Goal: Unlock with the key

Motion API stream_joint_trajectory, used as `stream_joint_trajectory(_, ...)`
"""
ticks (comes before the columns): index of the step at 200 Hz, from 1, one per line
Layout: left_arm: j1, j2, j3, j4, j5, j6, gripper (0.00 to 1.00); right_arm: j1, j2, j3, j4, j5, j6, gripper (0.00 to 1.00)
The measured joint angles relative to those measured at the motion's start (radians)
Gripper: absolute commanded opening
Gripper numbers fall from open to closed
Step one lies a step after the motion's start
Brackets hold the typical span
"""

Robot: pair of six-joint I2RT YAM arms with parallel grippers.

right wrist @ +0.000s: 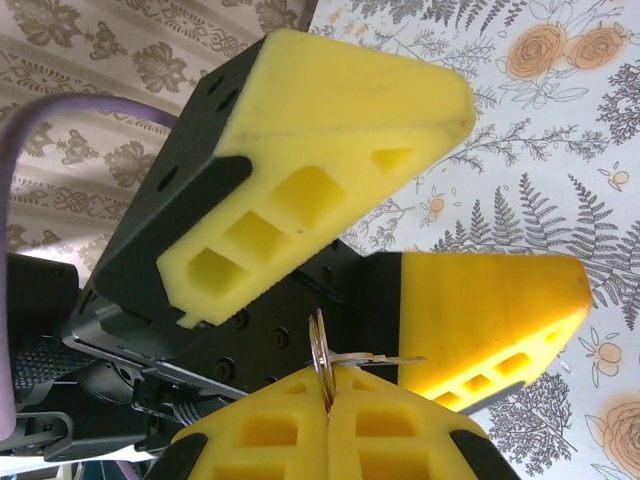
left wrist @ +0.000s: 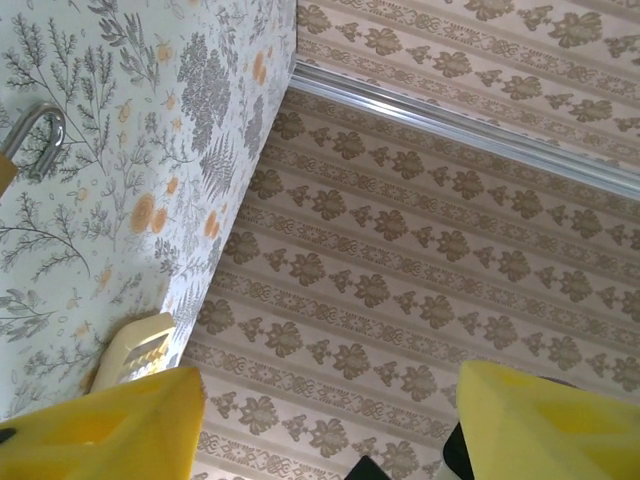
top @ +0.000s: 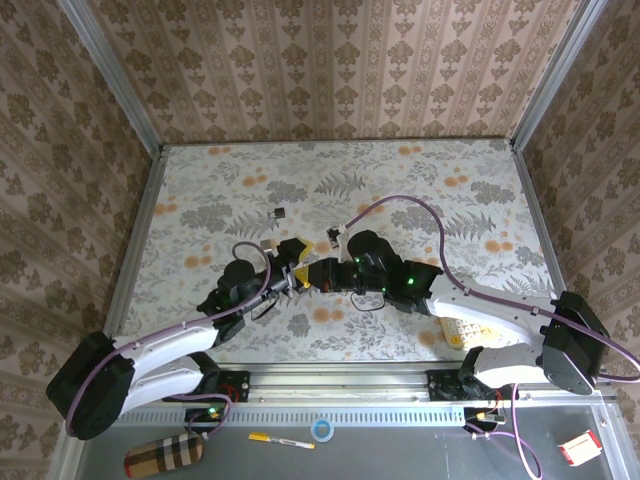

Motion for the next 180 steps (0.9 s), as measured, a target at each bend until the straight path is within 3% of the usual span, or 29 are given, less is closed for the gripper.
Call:
stream_joint_trajectory(17,0.0,-0.011,-0.002,-0.005,-0.006,-0.003,0.52,0.001,0.0,-0.006,0.009,0.0,0.003,0.0)
stream_joint_trajectory(121,0.016,-0.087,-0.01,-0.074,-0.014,0.018,0.29,0.001,-0.027,-0.051,0.023,0.0,0.003,0.0)
stream_joint_trajectory(180,0.035,-0.112,-0.01,-0.127,-0.012,0.027,0.23,0.001,-0.029,-0.051,0.023,0.001,0.003,0.0)
